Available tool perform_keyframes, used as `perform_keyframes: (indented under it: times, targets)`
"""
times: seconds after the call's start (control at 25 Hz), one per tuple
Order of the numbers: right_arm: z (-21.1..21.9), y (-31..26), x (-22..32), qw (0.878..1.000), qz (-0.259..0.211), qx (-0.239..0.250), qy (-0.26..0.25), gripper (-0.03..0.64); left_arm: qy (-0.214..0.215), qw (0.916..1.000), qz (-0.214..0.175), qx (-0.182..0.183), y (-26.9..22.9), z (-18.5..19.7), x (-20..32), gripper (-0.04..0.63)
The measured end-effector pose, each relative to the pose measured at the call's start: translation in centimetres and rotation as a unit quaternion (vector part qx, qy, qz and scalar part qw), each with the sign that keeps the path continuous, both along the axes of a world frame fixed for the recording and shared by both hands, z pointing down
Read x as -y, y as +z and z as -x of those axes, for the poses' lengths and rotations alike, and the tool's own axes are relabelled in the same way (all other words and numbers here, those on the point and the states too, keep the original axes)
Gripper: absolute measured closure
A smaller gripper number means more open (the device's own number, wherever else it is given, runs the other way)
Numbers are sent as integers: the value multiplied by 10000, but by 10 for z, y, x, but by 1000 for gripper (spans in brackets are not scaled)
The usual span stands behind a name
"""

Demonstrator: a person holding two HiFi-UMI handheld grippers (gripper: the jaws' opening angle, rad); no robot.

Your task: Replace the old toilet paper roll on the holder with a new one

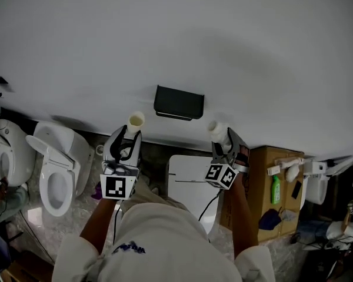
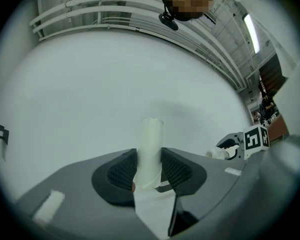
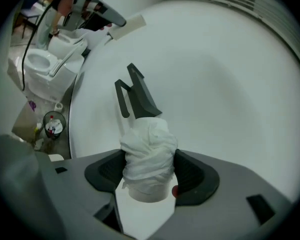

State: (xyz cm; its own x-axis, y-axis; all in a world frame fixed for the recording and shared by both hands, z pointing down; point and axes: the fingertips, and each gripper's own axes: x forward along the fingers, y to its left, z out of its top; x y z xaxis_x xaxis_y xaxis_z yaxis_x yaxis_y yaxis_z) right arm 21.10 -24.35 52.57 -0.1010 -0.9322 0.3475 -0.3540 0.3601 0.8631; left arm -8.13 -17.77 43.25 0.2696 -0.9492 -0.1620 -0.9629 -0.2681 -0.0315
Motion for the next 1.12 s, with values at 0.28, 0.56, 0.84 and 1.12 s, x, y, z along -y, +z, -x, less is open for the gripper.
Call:
perform_keyframes:
  times: [0.28,0.56,0.84,1.12]
  targets:
    - [28,6,18,9890,-449,-1301,-537,319,-67,9999,-69,-70,-6,4,-4,439]
    - [21,38,38,9719,-528,-2216,-586,320,-71,9999,-57,-52,-6,7,-4,439]
    - [25,47,39,9767,-453,-2031,-518,319,-120,9999,-8,-64,-4,9,-3,439]
    - [35,55,37,9764,-402,-2032,-604,319,-104,9999,17,-65,-3,8,2,439]
